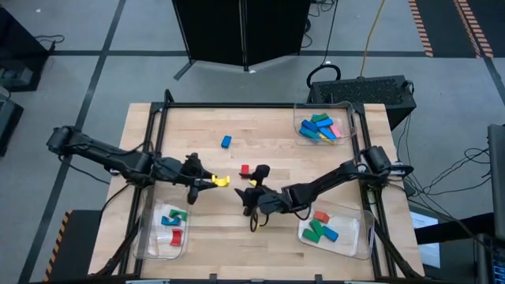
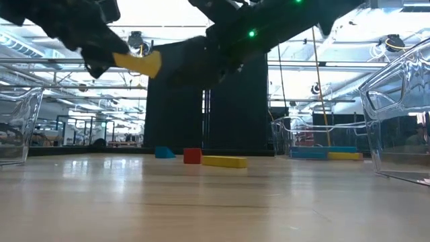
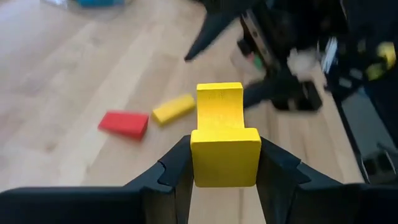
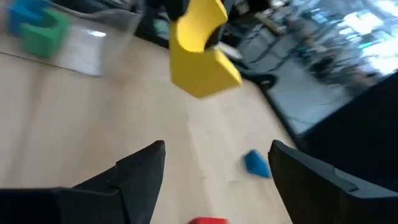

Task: Sort blocks by size
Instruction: Put the yellow arch block into the bottom left transparent bin

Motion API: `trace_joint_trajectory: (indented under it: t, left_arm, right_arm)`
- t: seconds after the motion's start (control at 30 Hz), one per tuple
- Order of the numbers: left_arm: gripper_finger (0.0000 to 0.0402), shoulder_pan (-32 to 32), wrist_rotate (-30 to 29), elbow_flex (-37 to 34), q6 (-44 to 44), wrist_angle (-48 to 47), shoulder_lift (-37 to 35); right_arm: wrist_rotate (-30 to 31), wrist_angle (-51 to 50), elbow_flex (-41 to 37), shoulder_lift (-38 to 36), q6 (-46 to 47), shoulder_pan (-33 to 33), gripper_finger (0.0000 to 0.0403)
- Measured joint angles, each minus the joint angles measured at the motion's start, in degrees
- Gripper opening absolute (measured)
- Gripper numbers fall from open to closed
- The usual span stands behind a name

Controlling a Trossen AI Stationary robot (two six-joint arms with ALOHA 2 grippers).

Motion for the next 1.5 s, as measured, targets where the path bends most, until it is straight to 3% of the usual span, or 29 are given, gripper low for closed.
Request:
trace_joint_trajectory:
  t: [0.3, 0.63, 0.9, 1.27, 1.5]
  left_arm:
    - [0.0132, -6.5, 1.1, 9.7, -9.4, -30.9, -3.7]
    - [0.0132, -15.0, -2.5, 19.2, -15.2, -45.1, -3.4]
    - [0.0132, -21.6, -0.8, 23.0, -28.0, -61.7, -3.4]
    - [0.0132, -32.9, 2.1, 22.9, -41.3, -66.1, -2.8]
    - [0.0132, -37.7, 2.4, 22.6, -43.2, -66.1, -0.7]
  right_arm:
    - [-17.7, -5.1, 0.0, -1.6, 10.8, -3.6, 0.0278]
    - [-18.6, -8.1, 0.0, -1.6, 15.3, -6.5, 0.0279]
    - [-20.4, -7.5, 0.0, -1.6, 14.4, -6.6, 0.0279]
    - [-19.9, -8.6, 0.0, -1.6, 15.0, -7.2, 0.0279]
    - [-20.0, -9.9, 0.0, -1.6, 15.0, -7.3, 0.0279]
